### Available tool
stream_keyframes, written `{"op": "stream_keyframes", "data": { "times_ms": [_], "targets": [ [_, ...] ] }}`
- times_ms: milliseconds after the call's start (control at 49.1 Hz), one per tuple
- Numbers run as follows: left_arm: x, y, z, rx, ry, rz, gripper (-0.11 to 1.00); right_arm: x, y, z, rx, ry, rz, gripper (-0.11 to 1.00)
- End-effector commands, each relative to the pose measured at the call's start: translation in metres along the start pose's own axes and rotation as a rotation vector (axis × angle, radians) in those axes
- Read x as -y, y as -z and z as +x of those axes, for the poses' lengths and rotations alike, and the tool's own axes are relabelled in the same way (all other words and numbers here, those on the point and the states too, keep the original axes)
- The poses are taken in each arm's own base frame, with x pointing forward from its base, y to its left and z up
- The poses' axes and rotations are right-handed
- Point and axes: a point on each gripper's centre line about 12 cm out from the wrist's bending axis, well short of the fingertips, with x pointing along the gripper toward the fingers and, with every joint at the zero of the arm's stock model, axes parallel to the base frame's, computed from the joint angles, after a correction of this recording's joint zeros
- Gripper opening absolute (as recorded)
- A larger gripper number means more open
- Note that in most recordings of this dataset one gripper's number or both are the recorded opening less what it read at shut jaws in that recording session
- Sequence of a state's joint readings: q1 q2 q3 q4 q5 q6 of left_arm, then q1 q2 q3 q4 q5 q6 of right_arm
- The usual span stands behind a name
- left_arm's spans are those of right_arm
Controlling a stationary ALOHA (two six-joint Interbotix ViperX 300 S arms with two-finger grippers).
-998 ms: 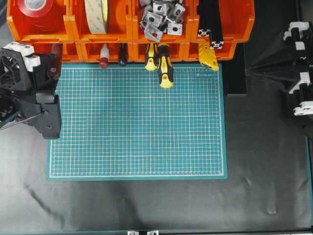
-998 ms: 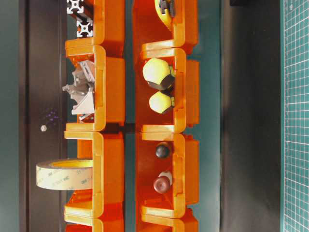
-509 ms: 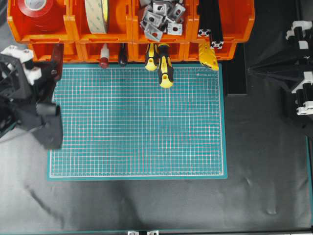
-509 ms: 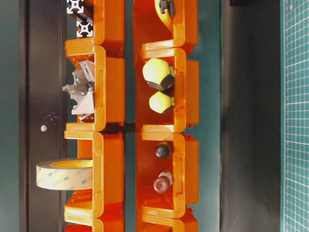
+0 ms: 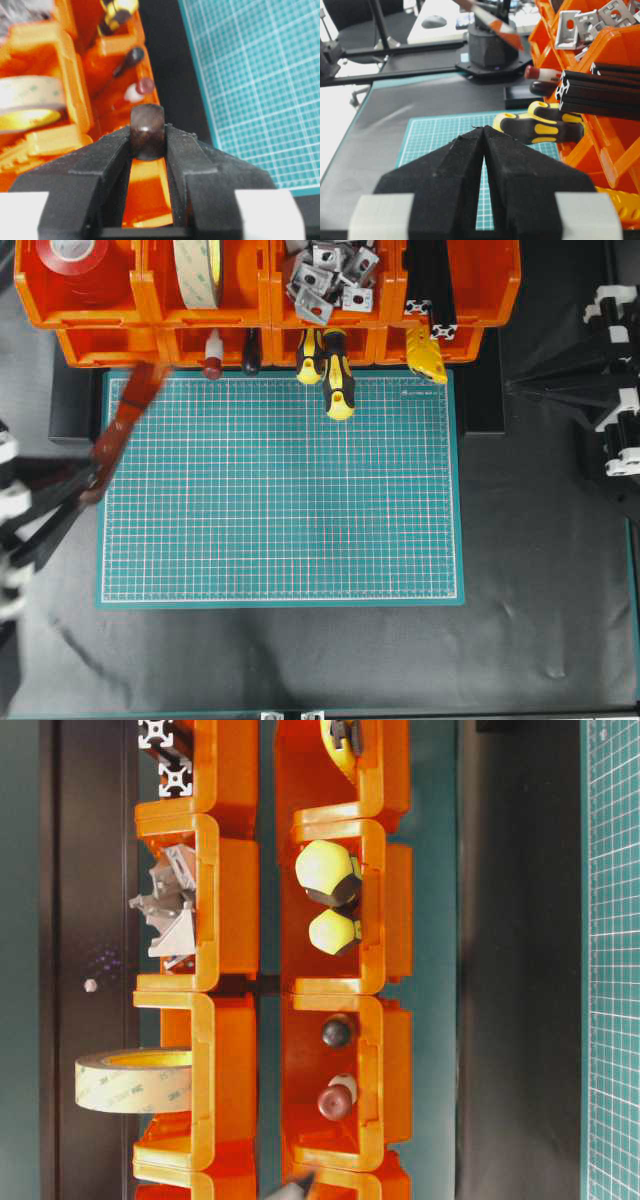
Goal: Pick red screwdriver from container rack with left arm.
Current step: 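Pull the scraper out of the rack with the left gripper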
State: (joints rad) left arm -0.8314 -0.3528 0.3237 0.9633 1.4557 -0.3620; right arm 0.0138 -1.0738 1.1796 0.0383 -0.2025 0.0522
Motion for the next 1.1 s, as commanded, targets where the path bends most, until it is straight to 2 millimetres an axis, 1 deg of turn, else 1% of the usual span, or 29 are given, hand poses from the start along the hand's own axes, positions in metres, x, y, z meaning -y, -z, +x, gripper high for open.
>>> {"op": "stream_keyframes", "data": {
  "times_ms": [0, 81, 204, 326, 407, 489, 591, 774, 814, 855, 957, 1079],
  "targets": [
    [-0.004, -0.02, -0.021, 0.043, 0.011, -0.015, 0.21, 0.0, -0.004, 0.001, 0.008, -0.001, 0.003, 0.0],
    [0.005, -0.038, -0.028, 0.058, 0.019, 0.021, 0.21, 0.0, -0.005, 0.0, 0.012, -0.001, 0.006, 0.0],
    [0.02, -0.065, -0.025, 0.079, 0.024, 0.101, 0.21, 0.0, -0.007, -0.001, 0.02, 0.0, 0.015, 0.0],
    [0.035, -0.079, -0.011, 0.111, 0.032, 0.167, 0.21, 0.0, -0.006, -0.001, 0.018, 0.0, 0.038, 0.0],
    [0.043, -0.083, 0.005, 0.139, 0.043, 0.186, 0.21, 0.0, -0.006, -0.001, 0.017, 0.0, 0.055, 0.0],
    [0.051, -0.083, 0.023, 0.171, 0.059, 0.21, 0.21, 0.0, -0.006, -0.001, 0.019, 0.0, 0.071, 0.0],
    [0.059, -0.076, 0.053, 0.201, 0.086, 0.228, 0.21, 0.0, -0.006, -0.001, 0.018, -0.001, 0.095, 0.0],
    [0.061, -0.058, 0.106, 0.239, 0.136, 0.221, 0.21, 0.0, -0.008, -0.002, 0.026, 0.0, 0.126, 0.0],
    [0.061, -0.051, 0.122, 0.237, 0.149, 0.22, 0.21, 0.0, -0.008, -0.002, 0.026, -0.001, 0.127, 0.0],
    [0.061, -0.047, 0.132, 0.237, 0.158, 0.216, 0.21, 0.0, -0.007, -0.002, 0.023, 0.0, 0.127, 0.0],
    [0.055, -0.039, 0.153, 0.235, 0.168, 0.199, 0.21, 0.0, -0.007, -0.002, 0.023, 0.002, 0.128, 0.0],
    [0.048, -0.035, 0.168, 0.24, 0.171, 0.184, 0.21, 0.0, -0.007, -0.002, 0.023, 0.002, 0.129, 0.0]
  ]
}}
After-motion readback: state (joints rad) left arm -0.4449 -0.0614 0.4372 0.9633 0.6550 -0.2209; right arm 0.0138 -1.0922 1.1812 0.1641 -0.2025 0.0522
